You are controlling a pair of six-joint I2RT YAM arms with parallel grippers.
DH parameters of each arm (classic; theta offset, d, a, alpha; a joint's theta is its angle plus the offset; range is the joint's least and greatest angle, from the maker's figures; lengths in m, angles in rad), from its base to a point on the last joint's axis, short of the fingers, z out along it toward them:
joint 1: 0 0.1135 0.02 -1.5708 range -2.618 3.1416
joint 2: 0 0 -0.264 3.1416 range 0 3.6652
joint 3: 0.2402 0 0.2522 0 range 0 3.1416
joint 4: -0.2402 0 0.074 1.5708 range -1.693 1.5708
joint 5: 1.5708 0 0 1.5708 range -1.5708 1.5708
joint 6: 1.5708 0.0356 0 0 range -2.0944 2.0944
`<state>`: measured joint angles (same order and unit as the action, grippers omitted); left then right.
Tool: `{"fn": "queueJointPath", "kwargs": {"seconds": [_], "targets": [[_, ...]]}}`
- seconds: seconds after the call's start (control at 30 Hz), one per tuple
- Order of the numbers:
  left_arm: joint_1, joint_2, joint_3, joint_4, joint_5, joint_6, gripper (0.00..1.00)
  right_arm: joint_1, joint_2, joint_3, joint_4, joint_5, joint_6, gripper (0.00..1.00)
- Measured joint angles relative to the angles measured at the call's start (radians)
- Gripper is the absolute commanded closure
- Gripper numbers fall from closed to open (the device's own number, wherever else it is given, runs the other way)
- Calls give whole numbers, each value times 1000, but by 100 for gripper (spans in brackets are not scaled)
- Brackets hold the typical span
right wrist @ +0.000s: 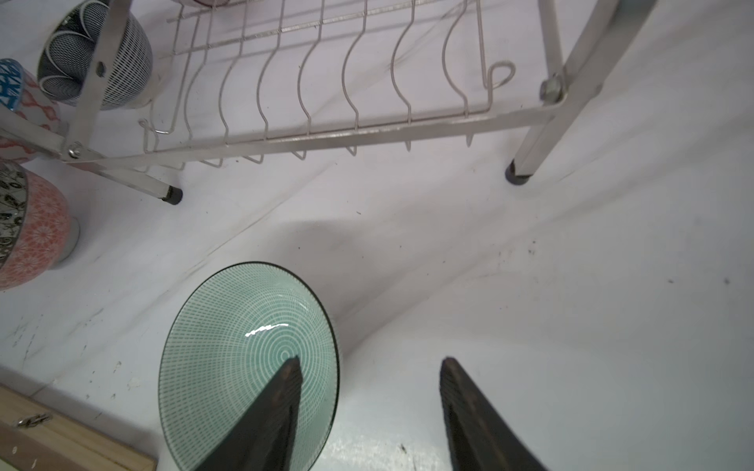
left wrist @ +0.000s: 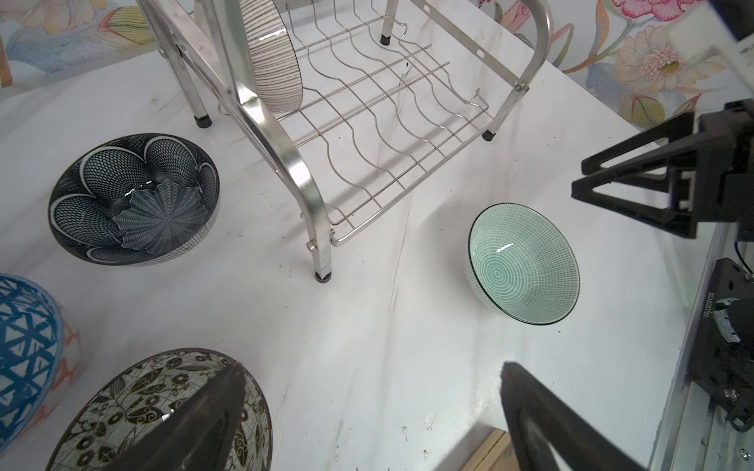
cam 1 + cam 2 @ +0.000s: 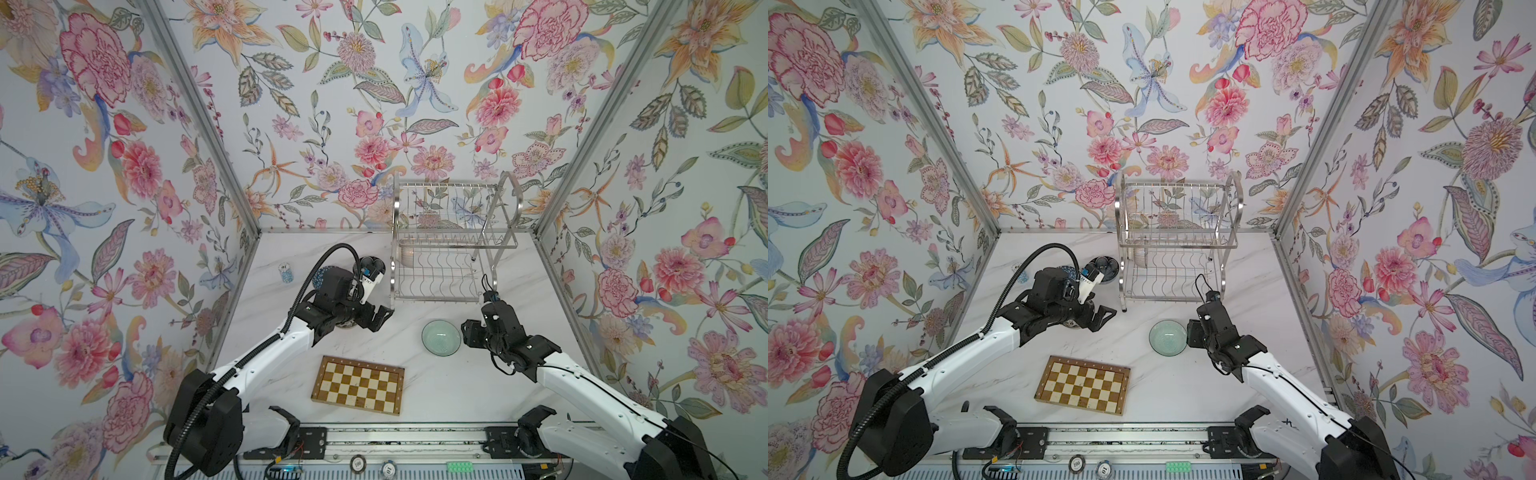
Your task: Load the bowls into the dish rack
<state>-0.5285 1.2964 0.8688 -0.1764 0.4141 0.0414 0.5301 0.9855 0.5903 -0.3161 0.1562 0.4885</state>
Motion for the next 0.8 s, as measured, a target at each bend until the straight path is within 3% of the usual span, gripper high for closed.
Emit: {"fn": "queueJointPath", "kwargs": {"seconds": [0.1,0.37,0.8], "targets": [[-3,-14,-54,53,19,7,1,29,-34,1,2,10,-75,45],[-11,-41,-130,160,132,22,1,230,-32,41,-8,-32,-385,45],[-10,-24,-127,158,181,-5,1,328,187,198,-188,-122,-782,48]]}}
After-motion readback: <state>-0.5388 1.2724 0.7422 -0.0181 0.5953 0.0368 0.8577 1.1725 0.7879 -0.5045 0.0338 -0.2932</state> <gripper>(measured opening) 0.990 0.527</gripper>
